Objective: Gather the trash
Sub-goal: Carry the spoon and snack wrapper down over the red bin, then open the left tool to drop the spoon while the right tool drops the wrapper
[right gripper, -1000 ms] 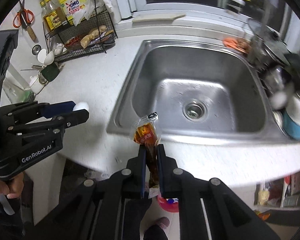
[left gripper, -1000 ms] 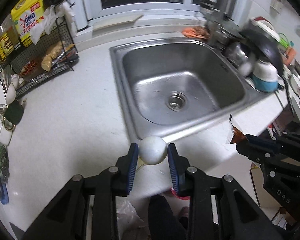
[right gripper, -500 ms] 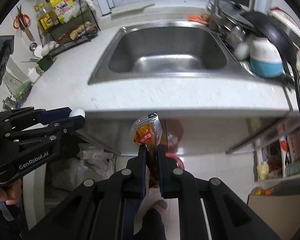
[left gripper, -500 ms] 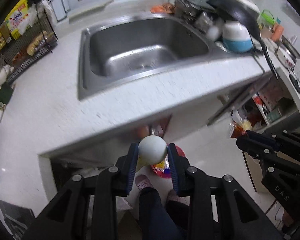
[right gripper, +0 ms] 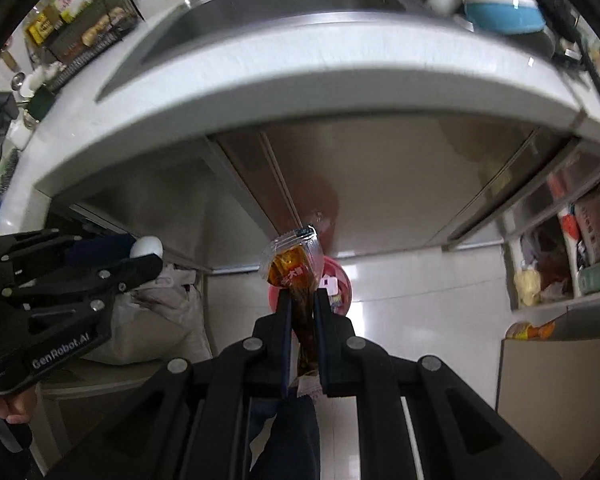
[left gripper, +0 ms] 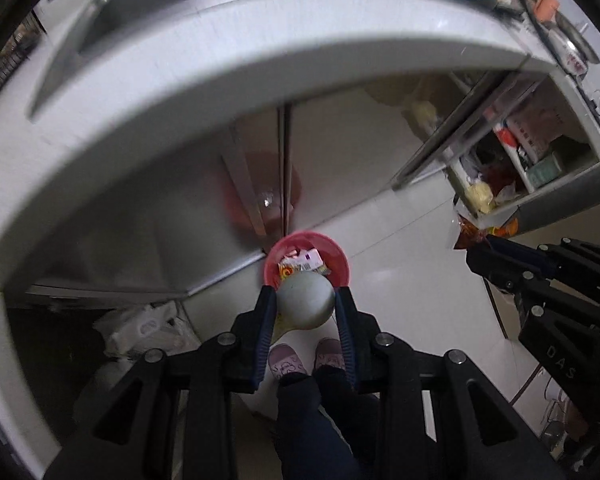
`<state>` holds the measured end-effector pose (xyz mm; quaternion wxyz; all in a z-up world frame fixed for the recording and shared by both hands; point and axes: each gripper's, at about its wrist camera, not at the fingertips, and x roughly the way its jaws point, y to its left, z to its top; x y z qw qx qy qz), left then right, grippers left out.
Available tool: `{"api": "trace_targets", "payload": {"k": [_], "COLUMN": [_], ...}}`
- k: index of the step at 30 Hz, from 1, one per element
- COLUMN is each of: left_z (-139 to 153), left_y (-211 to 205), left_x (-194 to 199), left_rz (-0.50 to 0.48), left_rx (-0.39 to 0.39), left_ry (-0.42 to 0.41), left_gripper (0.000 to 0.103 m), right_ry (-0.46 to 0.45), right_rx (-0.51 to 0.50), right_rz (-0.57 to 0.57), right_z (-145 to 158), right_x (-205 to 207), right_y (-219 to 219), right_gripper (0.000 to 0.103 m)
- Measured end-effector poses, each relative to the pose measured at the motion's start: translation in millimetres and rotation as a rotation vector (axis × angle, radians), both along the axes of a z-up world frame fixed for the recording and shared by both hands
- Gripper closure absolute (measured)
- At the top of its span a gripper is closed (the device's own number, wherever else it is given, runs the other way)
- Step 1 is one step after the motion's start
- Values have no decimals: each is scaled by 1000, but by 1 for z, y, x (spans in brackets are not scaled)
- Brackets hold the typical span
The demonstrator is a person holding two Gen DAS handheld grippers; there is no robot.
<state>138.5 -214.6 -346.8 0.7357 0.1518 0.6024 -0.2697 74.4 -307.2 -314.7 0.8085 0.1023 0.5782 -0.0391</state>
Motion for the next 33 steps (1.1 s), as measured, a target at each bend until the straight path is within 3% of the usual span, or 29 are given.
{"api": "trace_targets", "payload": {"k": [8,16,19,24,26,33], "left_z": [-114,-218,-242,-263,-270,-280], "left_y": [-20,-44,-50,-55,-54,-32], "left_x": [12,24,27,27,26,30], "left_rz": [1,-31,-45,-64,-68,31], "left_rx": [40,-1,-11,41,68,13], "left_ry": [45,152,150,136,141,149], "left_gripper": [75,75,73,40,38,34], "right_ry": [38,49,53,77,81,105], "right_rx": [14,15,6,8,23,49], "right_rz": [-18,-22,-26,-26,-27,-6], "right_z": [-99,-185,-208,-227,-230,-244], "right_x": [16,24,24,28,28,34], "right_y": [-11,-36,-44,-44,-45,-25], "right_gripper": [93,93,93,93,93,93]}}
